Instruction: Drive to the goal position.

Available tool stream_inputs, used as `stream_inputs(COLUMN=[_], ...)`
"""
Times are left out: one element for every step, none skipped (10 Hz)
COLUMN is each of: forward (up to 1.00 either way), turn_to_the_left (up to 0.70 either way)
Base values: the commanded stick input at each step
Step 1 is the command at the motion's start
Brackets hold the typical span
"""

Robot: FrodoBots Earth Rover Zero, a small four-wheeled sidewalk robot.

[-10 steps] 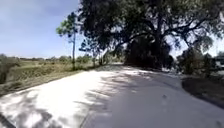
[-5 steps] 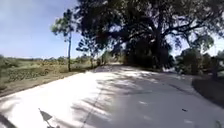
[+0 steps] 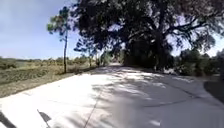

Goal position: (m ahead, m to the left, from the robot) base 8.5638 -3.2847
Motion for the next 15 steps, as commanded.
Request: stream_inputs(forward=[0.85,0.85,0.85,0.85,0.85,0.85,0.85,0.85,0.85,0.85,0.85,0.85,0.85,0.85,0.85], turn_to_the_left=[0.00,0.00,0.00,0.00,0.00,0.00,0.00,0.00,0.00,0.00,0.00,0.00,0.00,0.00,0.00])
